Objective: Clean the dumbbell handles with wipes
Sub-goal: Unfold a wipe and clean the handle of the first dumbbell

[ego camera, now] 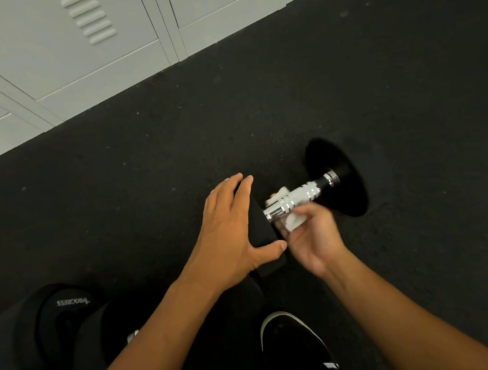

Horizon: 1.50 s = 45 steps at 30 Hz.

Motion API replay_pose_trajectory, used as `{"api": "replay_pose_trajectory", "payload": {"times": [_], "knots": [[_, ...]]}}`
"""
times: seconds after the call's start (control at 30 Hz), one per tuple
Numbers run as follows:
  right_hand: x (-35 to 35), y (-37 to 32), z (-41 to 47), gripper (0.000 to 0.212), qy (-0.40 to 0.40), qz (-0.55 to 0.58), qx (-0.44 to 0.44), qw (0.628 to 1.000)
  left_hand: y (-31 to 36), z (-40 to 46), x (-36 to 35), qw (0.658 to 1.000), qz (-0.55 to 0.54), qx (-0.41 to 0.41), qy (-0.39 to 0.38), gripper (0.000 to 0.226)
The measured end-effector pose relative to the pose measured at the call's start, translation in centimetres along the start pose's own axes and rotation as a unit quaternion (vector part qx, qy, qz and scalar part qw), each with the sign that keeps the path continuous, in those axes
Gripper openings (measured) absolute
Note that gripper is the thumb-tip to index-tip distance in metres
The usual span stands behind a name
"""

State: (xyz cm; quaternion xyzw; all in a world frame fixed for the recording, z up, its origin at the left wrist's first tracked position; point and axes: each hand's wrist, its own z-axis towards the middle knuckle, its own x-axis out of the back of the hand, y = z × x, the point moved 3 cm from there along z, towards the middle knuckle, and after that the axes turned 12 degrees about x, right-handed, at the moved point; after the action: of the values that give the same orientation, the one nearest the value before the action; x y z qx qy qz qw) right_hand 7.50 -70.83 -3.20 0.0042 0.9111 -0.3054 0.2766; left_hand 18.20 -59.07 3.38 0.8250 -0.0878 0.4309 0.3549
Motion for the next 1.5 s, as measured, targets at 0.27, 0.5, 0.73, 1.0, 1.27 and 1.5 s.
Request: {"api": "replay_pose_trajectory", "payload": {"times": [0.27, 0.5, 0.73, 1.0, 1.27, 1.5], "knots": [[0.3, -1.0, -1.8, 0.033, 0.006, -0.100, -0.078, 0.992, 0.0, 0.0, 0.0, 1.000, 0.002, -0.003, -0.001, 0.117], [-0.2, -4.8, -5.8, 0.040, -0.052, -0.092, -0.022, 0.994, -0.1, 0.0, 0.1, 1.000, 0.008, 0.002, -0.006, 0.117], [-1.2, -5.5, -4.5, 0.060, -0.176, -0.656, 0.431, 0.594, 0.1, -0.2, 0.0, 1.000, 0.014, -0.006, 0.003, 0.117], [0.1, -2.9, -2.8, 0.067, -0.321, -0.807, 0.358, 0.342, 0.1, -0.2, 0.0, 0.999, 0.035, -0.008, -0.003, 0.117], [-0.1, -4.9, -1.6, 0.069, -0.222, -0.819, 0.345, 0.402, 0.2, -0.2, 0.1, 1.000, 0.023, 0.000, -0.010, 0.117], [-0.4, -1.3, -3.4, 0.079, -0.305, -0.806, 0.360, 0.357, 0.1, 0.0, 0.1, 1.000, 0.023, 0.005, -0.015, 0.116]]}}
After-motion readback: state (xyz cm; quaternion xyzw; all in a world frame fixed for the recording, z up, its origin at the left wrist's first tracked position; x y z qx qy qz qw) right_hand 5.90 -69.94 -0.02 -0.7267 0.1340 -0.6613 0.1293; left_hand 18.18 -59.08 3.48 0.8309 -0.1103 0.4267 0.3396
